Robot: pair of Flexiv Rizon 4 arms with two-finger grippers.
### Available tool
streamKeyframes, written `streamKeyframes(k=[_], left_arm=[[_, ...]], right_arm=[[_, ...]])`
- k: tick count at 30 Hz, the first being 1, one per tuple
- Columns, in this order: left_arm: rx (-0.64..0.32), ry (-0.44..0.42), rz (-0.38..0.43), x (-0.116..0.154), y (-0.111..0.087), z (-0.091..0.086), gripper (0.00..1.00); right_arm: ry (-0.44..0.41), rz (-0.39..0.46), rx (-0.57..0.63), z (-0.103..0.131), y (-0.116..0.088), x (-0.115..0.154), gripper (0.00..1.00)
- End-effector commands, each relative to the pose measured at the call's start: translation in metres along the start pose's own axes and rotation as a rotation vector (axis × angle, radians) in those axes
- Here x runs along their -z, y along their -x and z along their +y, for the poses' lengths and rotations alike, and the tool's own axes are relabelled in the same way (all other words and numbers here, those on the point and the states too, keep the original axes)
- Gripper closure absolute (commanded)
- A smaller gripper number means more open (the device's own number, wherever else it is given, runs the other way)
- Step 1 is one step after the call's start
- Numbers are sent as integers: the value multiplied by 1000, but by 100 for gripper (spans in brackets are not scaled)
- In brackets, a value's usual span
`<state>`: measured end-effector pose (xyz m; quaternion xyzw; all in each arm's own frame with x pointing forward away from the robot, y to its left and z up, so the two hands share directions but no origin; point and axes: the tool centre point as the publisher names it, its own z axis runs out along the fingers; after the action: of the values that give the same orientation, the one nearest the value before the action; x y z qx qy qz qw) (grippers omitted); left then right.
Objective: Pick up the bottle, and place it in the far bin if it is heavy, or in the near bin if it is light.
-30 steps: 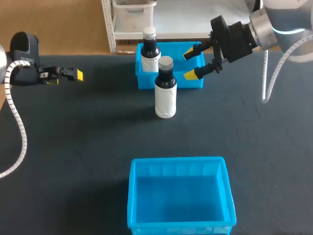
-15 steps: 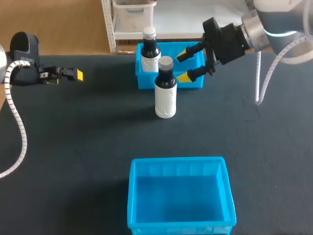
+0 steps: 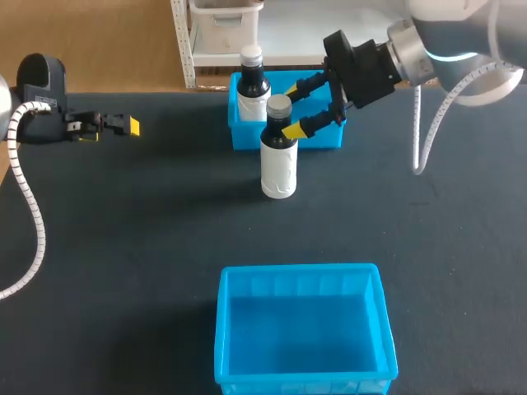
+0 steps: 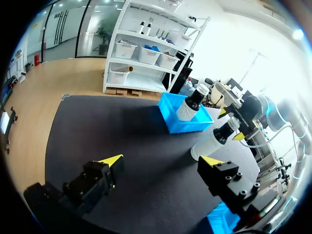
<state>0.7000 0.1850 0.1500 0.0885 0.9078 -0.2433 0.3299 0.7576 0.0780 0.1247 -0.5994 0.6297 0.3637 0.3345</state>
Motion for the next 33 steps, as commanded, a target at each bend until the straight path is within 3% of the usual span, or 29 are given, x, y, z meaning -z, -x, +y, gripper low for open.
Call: streamKeyframes(k=[1,33], left_arm=[[0,0,0,0,0,0,0],[0,0,0,0,0,0,0]], right_arm=[[-6,7,-1,1,2,-4,0],[27,17,-8,15,7,-25,0]])
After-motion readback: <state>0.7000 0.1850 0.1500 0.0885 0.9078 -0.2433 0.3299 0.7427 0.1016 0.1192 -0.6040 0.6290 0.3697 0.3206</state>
